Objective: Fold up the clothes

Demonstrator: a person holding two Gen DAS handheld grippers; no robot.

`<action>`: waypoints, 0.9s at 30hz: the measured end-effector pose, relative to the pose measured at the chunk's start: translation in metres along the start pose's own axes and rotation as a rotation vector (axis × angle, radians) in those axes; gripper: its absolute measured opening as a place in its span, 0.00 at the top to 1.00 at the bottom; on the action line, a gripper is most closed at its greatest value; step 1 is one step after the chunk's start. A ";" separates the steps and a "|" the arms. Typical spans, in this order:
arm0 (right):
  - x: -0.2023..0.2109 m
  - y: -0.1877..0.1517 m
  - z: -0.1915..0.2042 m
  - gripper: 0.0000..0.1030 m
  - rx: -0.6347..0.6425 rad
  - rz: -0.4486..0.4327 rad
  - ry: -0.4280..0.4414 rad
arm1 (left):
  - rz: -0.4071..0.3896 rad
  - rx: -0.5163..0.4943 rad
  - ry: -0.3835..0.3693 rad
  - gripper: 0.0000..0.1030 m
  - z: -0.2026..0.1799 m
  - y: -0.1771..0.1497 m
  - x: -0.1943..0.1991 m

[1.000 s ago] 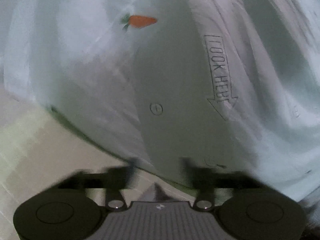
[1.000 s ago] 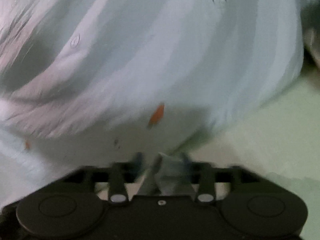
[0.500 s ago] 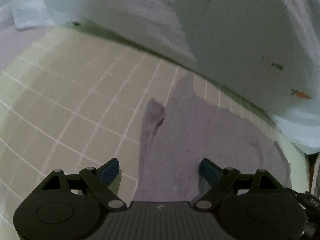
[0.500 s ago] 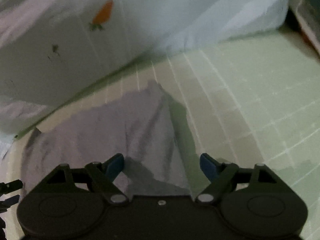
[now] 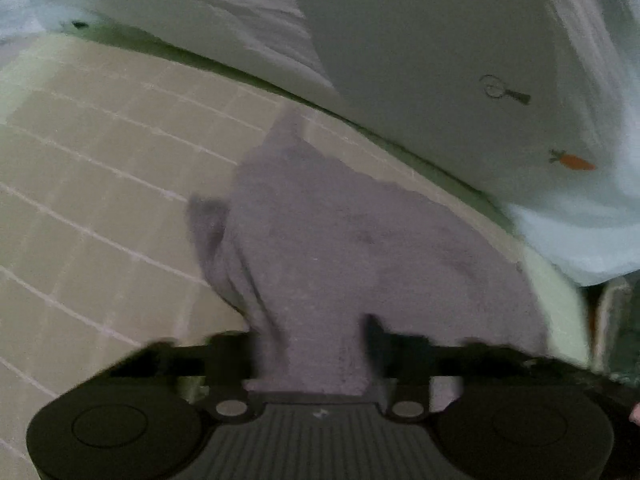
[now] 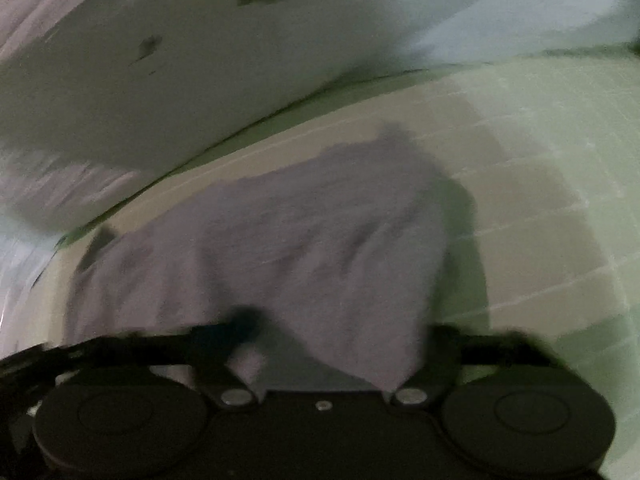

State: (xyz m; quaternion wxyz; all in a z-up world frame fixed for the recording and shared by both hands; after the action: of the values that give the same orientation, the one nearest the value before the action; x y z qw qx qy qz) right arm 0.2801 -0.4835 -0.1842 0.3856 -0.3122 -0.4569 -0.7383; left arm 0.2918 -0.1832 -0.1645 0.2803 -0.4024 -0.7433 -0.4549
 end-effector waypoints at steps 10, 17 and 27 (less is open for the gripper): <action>0.105 -0.047 0.015 0.75 0.010 -0.162 0.042 | -0.028 -0.153 -0.142 0.77 -0.065 -0.045 0.065; 0.191 -0.096 -0.055 0.75 -0.216 -0.265 -0.053 | 0.062 -0.295 -0.304 0.77 -0.133 -0.088 0.068; 0.332 -0.111 -0.206 0.76 -0.341 -0.514 -0.170 | 0.086 -0.457 -0.591 0.78 -0.325 -0.142 0.043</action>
State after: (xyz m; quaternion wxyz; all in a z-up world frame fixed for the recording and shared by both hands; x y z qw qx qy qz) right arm -0.0057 -0.7352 -0.0417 0.0890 -0.3069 -0.4211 -0.8488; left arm 0.1648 -0.4986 -0.0554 -0.0246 -0.5993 -0.6538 -0.4613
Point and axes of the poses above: each gripper's, at about its wrist camera, not at the fingertips, and x roughly against the way its jaws point, z to its left, y to its top, the point moved 1 cm from there along -x, roughly the way its jaws point, and after that the axes turned 6 degrees about -x, right-handed, at the moved point
